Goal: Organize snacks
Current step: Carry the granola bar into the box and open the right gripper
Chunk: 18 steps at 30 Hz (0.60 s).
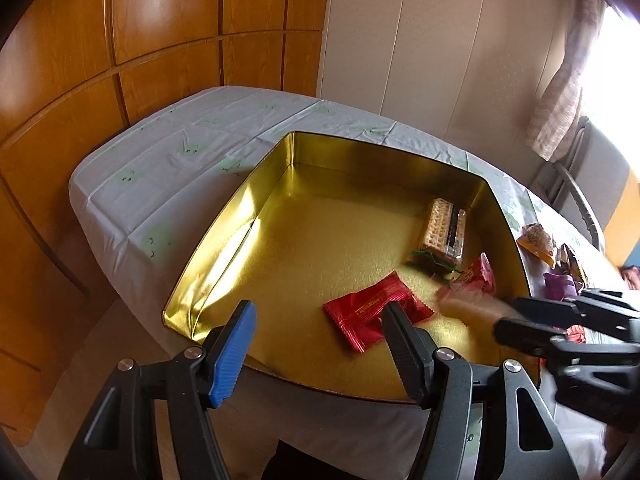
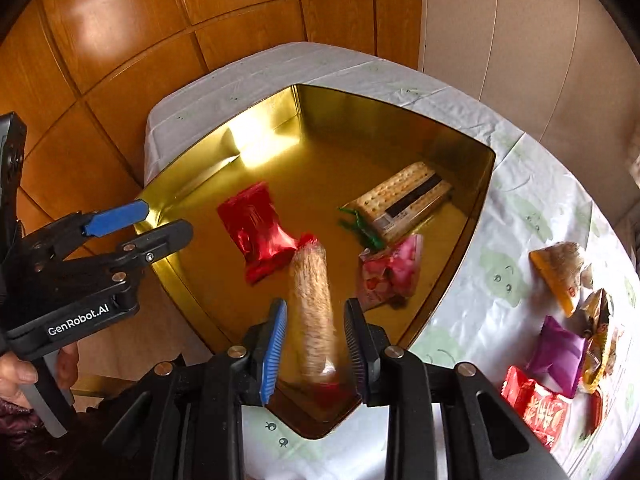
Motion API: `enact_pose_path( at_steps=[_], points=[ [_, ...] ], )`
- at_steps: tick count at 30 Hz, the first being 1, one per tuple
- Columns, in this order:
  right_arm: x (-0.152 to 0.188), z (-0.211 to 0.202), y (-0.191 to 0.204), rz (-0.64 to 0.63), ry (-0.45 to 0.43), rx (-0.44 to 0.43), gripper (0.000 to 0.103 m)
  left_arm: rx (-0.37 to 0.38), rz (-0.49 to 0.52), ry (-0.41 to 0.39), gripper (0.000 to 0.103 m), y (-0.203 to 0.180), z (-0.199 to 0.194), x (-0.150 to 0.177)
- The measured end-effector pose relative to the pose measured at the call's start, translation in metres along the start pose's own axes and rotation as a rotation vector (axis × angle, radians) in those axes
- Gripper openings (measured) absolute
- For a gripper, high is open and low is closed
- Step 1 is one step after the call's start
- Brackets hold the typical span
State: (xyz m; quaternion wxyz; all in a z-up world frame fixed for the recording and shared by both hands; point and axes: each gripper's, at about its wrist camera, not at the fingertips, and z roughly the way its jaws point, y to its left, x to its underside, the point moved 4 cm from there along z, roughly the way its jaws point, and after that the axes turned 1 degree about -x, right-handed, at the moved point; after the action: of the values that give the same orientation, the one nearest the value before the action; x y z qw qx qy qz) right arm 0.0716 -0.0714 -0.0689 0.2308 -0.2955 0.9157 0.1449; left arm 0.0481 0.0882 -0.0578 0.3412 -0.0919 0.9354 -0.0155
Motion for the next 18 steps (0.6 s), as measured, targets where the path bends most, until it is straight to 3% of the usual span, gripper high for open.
enact_pose_path(
  at_steps=[18],
  points=[
    [0.029,-0.047,-0.021,0.050,-0.097,0.130,0.031,0.011,0.119,-0.050,0.066,-0.031,-0.013,0.003]
  ],
)
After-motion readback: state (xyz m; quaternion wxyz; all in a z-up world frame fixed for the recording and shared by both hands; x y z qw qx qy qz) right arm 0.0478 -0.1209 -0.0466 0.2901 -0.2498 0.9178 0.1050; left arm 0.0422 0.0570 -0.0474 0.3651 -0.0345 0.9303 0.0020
